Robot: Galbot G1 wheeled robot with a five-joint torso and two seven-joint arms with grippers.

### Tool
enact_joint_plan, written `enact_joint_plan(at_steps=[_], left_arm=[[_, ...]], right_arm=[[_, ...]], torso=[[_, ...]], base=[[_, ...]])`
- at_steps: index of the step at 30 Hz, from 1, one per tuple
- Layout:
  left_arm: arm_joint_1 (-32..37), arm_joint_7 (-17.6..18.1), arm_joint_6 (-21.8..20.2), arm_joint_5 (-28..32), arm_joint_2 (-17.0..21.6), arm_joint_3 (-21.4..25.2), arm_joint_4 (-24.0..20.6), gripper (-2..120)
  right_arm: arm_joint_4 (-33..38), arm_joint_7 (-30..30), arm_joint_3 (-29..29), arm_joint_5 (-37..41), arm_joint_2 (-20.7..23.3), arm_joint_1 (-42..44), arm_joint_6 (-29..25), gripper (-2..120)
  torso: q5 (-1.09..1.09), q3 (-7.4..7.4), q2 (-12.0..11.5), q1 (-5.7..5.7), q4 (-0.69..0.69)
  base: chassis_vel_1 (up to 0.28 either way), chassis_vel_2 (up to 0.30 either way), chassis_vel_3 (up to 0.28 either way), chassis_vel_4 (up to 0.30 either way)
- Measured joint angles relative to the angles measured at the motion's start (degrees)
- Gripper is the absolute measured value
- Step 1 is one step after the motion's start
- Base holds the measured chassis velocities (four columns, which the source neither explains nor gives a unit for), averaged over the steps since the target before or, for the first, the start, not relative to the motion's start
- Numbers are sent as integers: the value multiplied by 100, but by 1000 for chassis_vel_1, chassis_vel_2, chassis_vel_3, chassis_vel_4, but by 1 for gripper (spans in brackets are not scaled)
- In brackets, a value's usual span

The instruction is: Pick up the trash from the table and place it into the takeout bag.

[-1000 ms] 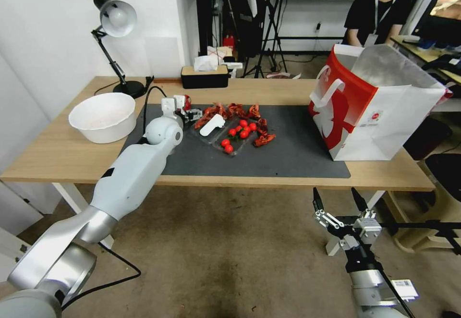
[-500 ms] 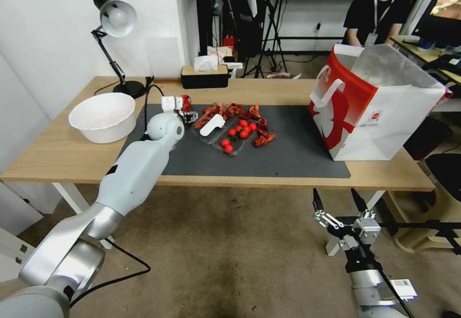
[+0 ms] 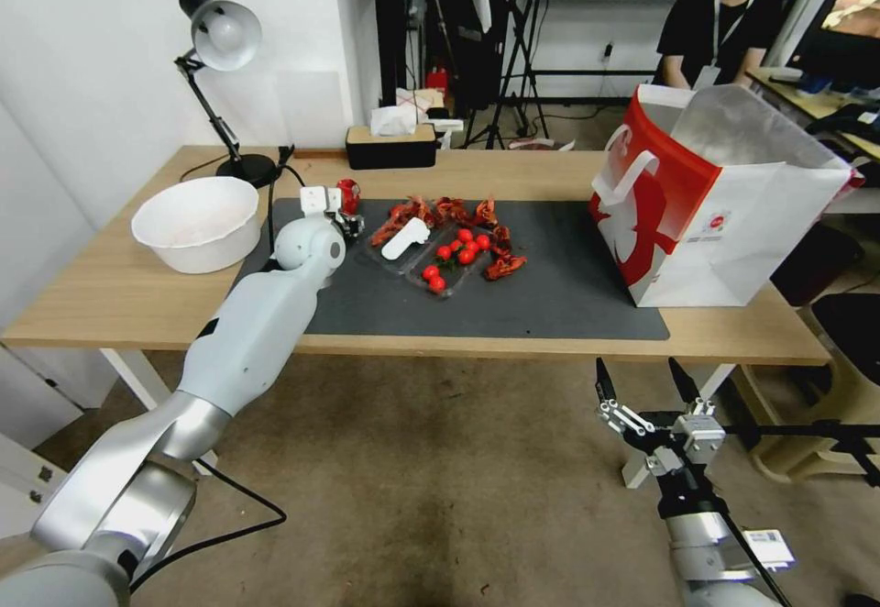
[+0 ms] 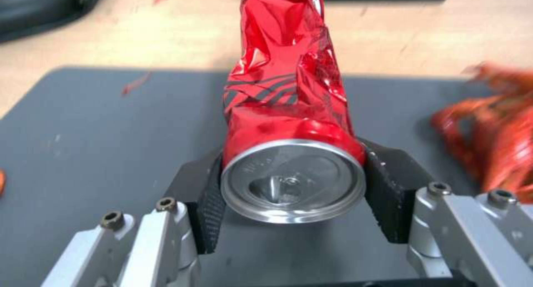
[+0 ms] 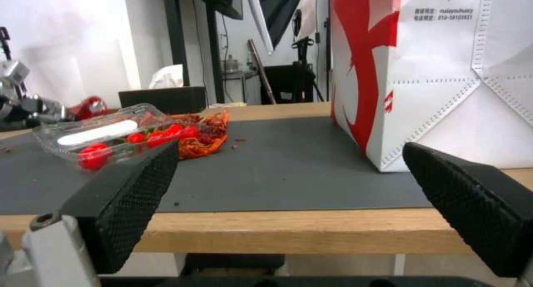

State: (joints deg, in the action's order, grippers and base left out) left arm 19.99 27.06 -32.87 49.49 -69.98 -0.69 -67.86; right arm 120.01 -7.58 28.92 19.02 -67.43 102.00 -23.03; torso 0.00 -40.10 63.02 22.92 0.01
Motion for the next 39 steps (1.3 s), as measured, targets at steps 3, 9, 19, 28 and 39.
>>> enact_joint_plan(at_steps=[3, 9, 19, 28, 39], left_arm=[[52, -60, 187, 0, 31, 18, -84, 51], [240, -1109, 1222, -706, 271, -5, -390, 51], [63, -4846, 3429, -685, 442, -95, -400, 51], [-303, -6986, 3814, -526, 238, -396, -196, 51], [-1043, -7202, 3714, -535, -402, -890, 107, 51]], right_arm=[[-15, -2, -29, -4, 0, -27, 12, 100], [-24, -4, -60, -31, -30, -42, 19, 100], [33, -12, -56, -63, -76, 18, 11, 100], [59, -21, -11, -71, -91, 42, 5, 100], [91, -26, 55, -71, -122, 115, -13, 100]], torso=[[0, 0, 0, 0, -1], [-1, 0, 0, 0, 1], [1, 0, 0, 0, -1], [0, 0, 0, 0, 0], [2, 0, 0, 0, -1]], base=[[0, 0, 0, 0], [0, 0, 0, 0], [0, 0, 0, 0], [0, 0, 0, 0], [0, 0, 0, 0]])
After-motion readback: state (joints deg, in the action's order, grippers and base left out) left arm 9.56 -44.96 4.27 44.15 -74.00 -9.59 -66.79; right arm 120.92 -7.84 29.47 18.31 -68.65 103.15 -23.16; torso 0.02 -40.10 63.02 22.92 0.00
